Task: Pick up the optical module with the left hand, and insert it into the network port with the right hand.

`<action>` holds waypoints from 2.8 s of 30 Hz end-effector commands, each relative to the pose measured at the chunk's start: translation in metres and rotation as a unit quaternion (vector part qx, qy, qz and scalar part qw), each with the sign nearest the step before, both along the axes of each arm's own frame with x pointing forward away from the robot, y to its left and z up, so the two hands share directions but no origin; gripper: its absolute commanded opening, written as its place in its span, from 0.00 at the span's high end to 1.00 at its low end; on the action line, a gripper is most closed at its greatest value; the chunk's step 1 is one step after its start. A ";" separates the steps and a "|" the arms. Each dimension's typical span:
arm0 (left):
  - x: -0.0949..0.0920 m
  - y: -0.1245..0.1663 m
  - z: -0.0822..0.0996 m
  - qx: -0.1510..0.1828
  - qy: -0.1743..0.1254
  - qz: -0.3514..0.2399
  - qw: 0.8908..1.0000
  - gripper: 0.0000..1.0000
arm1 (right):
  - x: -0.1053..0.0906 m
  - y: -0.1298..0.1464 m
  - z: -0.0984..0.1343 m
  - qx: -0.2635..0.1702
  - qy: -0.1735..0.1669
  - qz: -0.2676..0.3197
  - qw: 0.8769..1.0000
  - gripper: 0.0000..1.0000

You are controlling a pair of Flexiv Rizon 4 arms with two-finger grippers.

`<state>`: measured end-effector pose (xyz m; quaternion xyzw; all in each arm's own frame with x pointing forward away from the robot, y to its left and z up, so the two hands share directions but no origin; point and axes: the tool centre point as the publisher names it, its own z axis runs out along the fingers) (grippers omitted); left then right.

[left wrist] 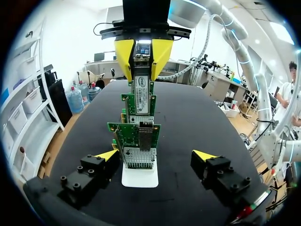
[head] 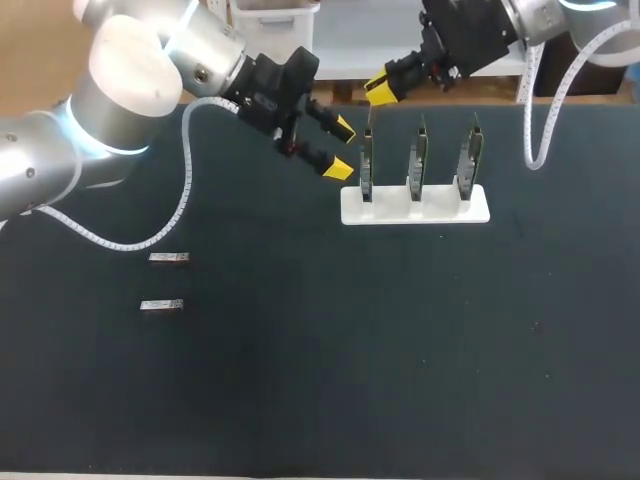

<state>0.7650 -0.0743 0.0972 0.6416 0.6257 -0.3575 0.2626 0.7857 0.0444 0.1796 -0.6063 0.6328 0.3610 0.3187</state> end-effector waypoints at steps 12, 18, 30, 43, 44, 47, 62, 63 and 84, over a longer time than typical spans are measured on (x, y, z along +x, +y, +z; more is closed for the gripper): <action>0.002 -0.001 0.000 0.001 0.001 -0.001 1.000 0.00 | 0.001 0.005 -0.007 -0.014 -0.008 0.007 1.000 1.00; 0.002 -0.001 0.000 0.001 0.001 -0.001 1.000 0.00 | 0.001 0.005 -0.009 -0.016 -0.009 0.009 1.000 1.00; 0.002 -0.001 0.000 0.001 0.001 -0.001 1.000 0.00 | -0.002 0.006 -0.015 -0.022 -0.005 0.012 1.000 1.00; 0.002 -0.001 0.000 0.001 0.001 -0.001 1.000 0.00 | -0.007 0.006 -0.009 -0.028 -0.025 0.013 0.999 1.00; 0.002 -0.001 0.000 0.001 0.001 -0.001 1.000 0.00 | -0.007 0.006 -0.008 -0.029 -0.030 0.013 0.999 1.00; 0.002 -0.001 0.000 0.001 0.001 -0.001 1.000 0.00 | -0.010 0.006 -0.006 -0.035 -0.042 0.017 0.998 1.00; 0.002 -0.001 0.000 0.001 0.001 -0.001 1.000 0.00 | -0.012 0.004 -0.010 -0.037 -0.043 0.018 0.998 1.00; 0.002 -0.001 0.000 0.001 0.001 -0.001 1.000 0.00 | -0.012 0.004 -0.010 -0.037 -0.043 0.017 0.998 1.00; 0.002 -0.001 0.000 0.001 0.001 -0.001 1.000 0.00 | -0.007 0.007 -0.007 -0.032 -0.057 0.007 0.998 1.00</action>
